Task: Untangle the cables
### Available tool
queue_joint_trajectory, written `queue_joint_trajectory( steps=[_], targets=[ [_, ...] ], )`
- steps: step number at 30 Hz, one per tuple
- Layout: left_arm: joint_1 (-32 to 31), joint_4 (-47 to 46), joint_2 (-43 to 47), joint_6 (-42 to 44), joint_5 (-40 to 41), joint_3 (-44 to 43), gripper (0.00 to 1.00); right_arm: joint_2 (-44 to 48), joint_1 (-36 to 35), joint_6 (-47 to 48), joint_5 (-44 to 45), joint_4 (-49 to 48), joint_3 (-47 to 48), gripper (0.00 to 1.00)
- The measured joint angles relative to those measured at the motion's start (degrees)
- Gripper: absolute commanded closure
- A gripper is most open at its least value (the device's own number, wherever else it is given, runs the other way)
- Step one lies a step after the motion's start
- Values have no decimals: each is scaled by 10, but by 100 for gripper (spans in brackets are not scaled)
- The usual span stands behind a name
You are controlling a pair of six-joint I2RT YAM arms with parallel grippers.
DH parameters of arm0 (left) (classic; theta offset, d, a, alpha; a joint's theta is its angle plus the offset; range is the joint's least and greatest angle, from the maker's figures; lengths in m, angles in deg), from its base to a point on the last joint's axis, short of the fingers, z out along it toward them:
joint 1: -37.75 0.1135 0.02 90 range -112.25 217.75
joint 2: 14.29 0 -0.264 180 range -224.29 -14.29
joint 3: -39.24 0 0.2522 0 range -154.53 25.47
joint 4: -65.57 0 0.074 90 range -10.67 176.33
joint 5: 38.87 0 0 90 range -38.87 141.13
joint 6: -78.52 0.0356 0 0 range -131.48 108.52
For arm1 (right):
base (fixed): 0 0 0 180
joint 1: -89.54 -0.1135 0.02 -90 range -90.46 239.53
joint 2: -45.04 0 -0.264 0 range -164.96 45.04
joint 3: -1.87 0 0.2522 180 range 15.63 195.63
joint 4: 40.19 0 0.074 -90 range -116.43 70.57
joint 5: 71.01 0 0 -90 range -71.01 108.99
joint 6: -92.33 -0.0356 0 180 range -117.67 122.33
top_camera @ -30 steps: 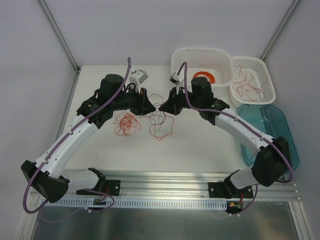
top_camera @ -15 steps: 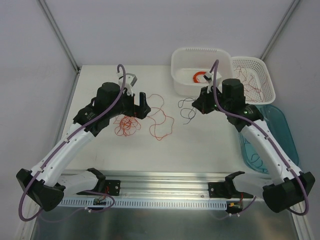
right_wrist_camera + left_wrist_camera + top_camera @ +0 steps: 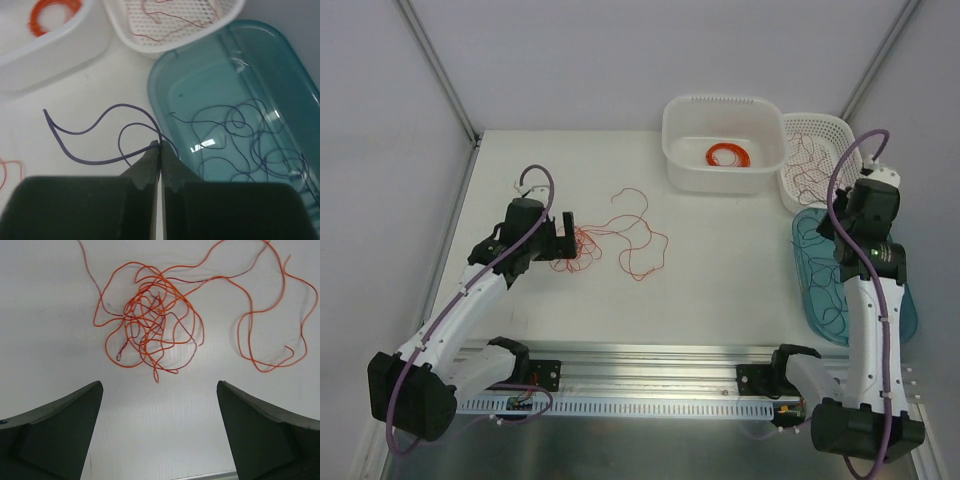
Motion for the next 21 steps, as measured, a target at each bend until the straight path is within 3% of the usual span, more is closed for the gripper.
queue_joint_trajectory(
  steps=[4,10,13,16,17,18,21],
  targets=[
    [42,2,17,-6,2,39,1,-1,81,-42,53,5,-33,99],
    [44,1,22,-6,2,66,1,-43,144,-78,125,10,-65,99],
    [44,1,21,-6,2,74,1,-75,172,-90,137,9,-67,92],
    [44,1,20,-6,2,76,1,-102,195,-108,143,9,-67,38],
    [44,1,19,-6,2,77,1,-110,199,-113,144,9,-67,6],
    [44,1,18,-6,2,77,1,-116,202,-116,143,10,-67,1],
    [44,1,16,-6,2,78,1,-120,203,-107,134,12,-67,3]
  ],
)
